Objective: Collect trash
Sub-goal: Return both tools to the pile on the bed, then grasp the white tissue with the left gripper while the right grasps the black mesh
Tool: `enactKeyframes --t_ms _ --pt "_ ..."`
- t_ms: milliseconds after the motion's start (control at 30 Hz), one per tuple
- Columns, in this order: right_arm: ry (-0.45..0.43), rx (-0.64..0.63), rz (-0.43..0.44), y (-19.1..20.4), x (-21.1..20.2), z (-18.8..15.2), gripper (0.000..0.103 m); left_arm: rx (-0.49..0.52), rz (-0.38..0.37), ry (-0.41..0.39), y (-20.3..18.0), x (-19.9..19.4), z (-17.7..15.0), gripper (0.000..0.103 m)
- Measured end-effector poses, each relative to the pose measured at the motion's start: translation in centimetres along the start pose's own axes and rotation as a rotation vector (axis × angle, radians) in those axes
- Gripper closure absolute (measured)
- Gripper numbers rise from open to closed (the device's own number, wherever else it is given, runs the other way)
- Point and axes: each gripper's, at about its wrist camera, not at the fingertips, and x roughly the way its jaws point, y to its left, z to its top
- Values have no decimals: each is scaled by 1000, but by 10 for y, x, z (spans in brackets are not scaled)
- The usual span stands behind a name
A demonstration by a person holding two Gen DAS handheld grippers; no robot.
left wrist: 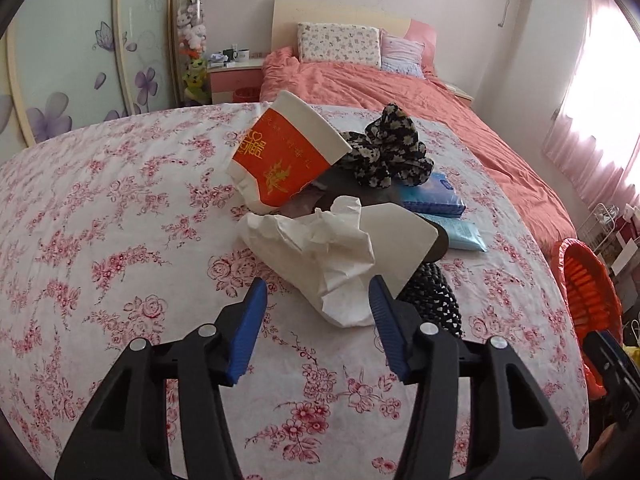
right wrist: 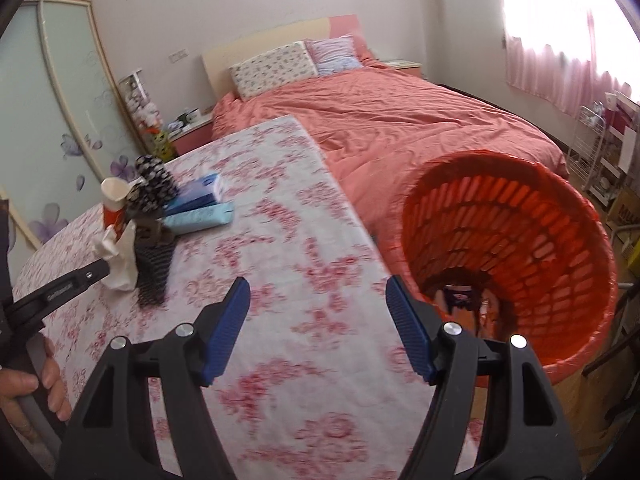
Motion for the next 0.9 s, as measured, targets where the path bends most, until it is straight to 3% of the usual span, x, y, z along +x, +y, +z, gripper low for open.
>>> enactKeyframes --t_ms 100,200,267,733,900 --pt "16 -29 14 16 7 -1 34 3 0 6 -2 6 1 50" --pt "30 -46 25 29 13 -2 34 4 13 24 -1 14 2 67" --pt "36 -53 37 36 17 -2 34 -12 12 38 8 17 0 70" --pt "117 -111 174 111 63 10 46 -54 87 26 65 1 -2 70" --pt "151 -138 169 133 84 15 50 -67 65 19 68 -3 -4 53"
